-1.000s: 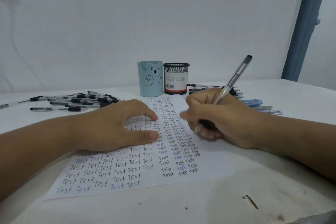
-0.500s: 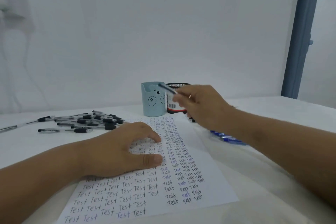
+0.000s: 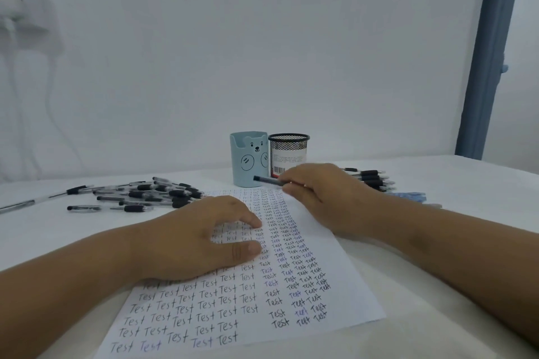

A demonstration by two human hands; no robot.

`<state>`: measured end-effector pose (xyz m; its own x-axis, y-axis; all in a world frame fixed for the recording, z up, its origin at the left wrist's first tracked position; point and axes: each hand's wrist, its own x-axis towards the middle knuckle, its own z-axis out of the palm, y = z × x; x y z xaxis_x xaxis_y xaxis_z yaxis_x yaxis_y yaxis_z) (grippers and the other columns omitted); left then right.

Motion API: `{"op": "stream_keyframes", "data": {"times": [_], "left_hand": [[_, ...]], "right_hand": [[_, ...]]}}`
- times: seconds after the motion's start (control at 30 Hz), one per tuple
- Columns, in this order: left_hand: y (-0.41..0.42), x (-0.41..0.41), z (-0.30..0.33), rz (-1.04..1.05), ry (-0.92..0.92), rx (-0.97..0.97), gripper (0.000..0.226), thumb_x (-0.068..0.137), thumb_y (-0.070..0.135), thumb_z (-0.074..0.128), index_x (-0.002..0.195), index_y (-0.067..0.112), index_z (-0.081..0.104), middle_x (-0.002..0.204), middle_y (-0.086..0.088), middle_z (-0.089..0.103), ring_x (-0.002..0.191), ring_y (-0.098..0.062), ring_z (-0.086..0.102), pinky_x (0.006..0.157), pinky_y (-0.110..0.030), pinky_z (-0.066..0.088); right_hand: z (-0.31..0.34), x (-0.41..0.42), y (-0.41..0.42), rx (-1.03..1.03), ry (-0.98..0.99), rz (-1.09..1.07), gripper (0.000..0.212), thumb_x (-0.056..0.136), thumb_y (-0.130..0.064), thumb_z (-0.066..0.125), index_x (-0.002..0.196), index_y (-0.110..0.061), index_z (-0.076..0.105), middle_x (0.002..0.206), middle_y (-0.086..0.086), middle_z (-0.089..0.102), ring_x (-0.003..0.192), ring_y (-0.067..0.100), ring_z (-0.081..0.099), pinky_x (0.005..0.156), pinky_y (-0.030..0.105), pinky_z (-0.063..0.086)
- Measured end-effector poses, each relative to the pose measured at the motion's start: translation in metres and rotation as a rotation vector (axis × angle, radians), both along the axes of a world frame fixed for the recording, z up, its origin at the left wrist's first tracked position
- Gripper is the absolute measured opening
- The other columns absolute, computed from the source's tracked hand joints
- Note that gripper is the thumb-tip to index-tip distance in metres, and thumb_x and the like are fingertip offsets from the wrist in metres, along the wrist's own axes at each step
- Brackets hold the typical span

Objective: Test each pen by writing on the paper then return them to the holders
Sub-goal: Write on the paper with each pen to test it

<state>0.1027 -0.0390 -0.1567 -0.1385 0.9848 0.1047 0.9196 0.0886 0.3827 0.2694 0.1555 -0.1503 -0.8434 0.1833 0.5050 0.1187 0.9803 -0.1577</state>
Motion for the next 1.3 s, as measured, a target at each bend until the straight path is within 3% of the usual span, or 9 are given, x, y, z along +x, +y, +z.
{"op": "stream_keyframes", "data": {"times": [0.13,0.27,0.4,0.67,0.87,0.97,1.03,1.17,1.3], "left_hand": [[0.000,-0.001,-0.001,0.005,-0.016,0.021,0.054,0.075,0.080,0.054,0.125,0.058,0.054,0.130,0.046,0.045,0.123,0.024,0.037,0.113,-0.021,0.032],[0.000,-0.002,-0.001,0.000,-0.012,0.025,0.051,0.077,0.077,0.057,0.124,0.058,0.055,0.128,0.047,0.045,0.122,0.024,0.037,0.113,-0.021,0.032],[0.001,-0.002,0.000,-0.007,-0.009,0.026,0.049,0.078,0.076,0.057,0.123,0.057,0.056,0.129,0.046,0.045,0.123,0.023,0.038,0.112,-0.020,0.032],[0.002,-0.003,-0.001,-0.008,-0.026,0.043,0.046,0.079,0.072,0.060,0.122,0.056,0.058,0.128,0.046,0.046,0.121,0.026,0.038,0.106,-0.014,0.031],[-0.007,-0.008,0.008,0.133,-0.110,0.158,0.041,0.072,0.072,0.061,0.112,0.066,0.058,0.121,0.035,0.055,0.109,0.003,0.059,0.091,-0.026,0.048],[-0.007,-0.032,0.013,0.197,-0.142,0.362,0.016,0.087,0.043,0.071,0.100,0.052,0.072,0.108,0.021,0.069,0.099,0.000,0.067,0.090,-0.022,0.053],[-0.013,-0.054,0.014,0.234,-0.066,0.431,0.025,0.092,0.016,0.072,0.093,0.040,0.075,0.101,0.016,0.073,0.096,0.001,0.066,0.083,-0.012,0.051],[-0.035,-0.100,0.016,0.376,0.082,0.341,0.043,0.086,-0.004,0.067,0.093,0.039,0.070,0.108,0.011,0.068,0.105,-0.012,0.060,0.094,-0.031,0.048],[-0.047,-0.122,0.013,0.444,0.137,0.234,0.032,0.087,0.008,0.072,0.099,0.037,0.071,0.114,0.015,0.063,0.109,-0.008,0.053,0.089,-0.020,0.035]], "right_hand": [[0.010,0.005,0.041,0.129,0.013,-0.171,0.028,0.104,-0.013,0.048,0.120,-0.015,0.070,0.107,0.002,0.054,0.094,0.025,0.055,0.087,0.039,0.046],[0.017,0.017,0.077,0.051,0.012,-0.386,0.038,0.097,-0.003,0.058,0.127,-0.023,0.068,0.102,-0.006,0.058,0.093,0.017,0.056,0.085,0.029,0.046],[0.015,0.023,0.087,-0.053,-0.006,-0.498,0.017,0.095,-0.013,0.064,0.098,-0.027,0.072,0.105,-0.004,0.068,0.092,0.015,0.060,0.085,0.031,0.050],[0.019,0.024,0.080,0.022,-0.030,-0.625,0.019,0.096,-0.023,0.061,0.111,-0.026,0.072,0.121,-0.006,0.067,0.106,0.017,0.061,0.098,0.031,0.043],[0.022,0.011,0.044,0.011,0.083,-0.393,0.018,0.094,-0.018,0.061,0.104,-0.021,0.075,0.108,-0.008,0.070,0.104,0.014,0.062,0.096,0.031,0.046],[0.025,-0.007,0.002,0.046,-0.009,-0.164,0.016,0.095,-0.024,0.062,0.098,-0.024,0.077,0.089,-0.021,0.065,0.083,-0.004,0.058,0.076,0.014,0.042],[0.027,-0.019,-0.024,0.042,-0.100,-0.016,0.013,0.095,-0.029,0.064,0.099,-0.027,0.076,0.087,-0.023,0.064,0.080,-0.010,0.054,0.073,0.008,0.037],[0.026,-0.037,-0.054,0.016,-0.323,0.110,0.015,0.095,-0.035,0.063,0.100,-0.028,0.075,0.093,-0.021,0.069,0.084,-0.009,0.059,0.070,0.006,0.040],[0.007,-0.045,-0.056,0.027,-0.273,0.094,0.012,0.096,-0.041,0.061,0.095,-0.031,0.068,0.090,-0.021,0.064,0.085,-0.011,0.053,0.065,0.009,0.039]]}}
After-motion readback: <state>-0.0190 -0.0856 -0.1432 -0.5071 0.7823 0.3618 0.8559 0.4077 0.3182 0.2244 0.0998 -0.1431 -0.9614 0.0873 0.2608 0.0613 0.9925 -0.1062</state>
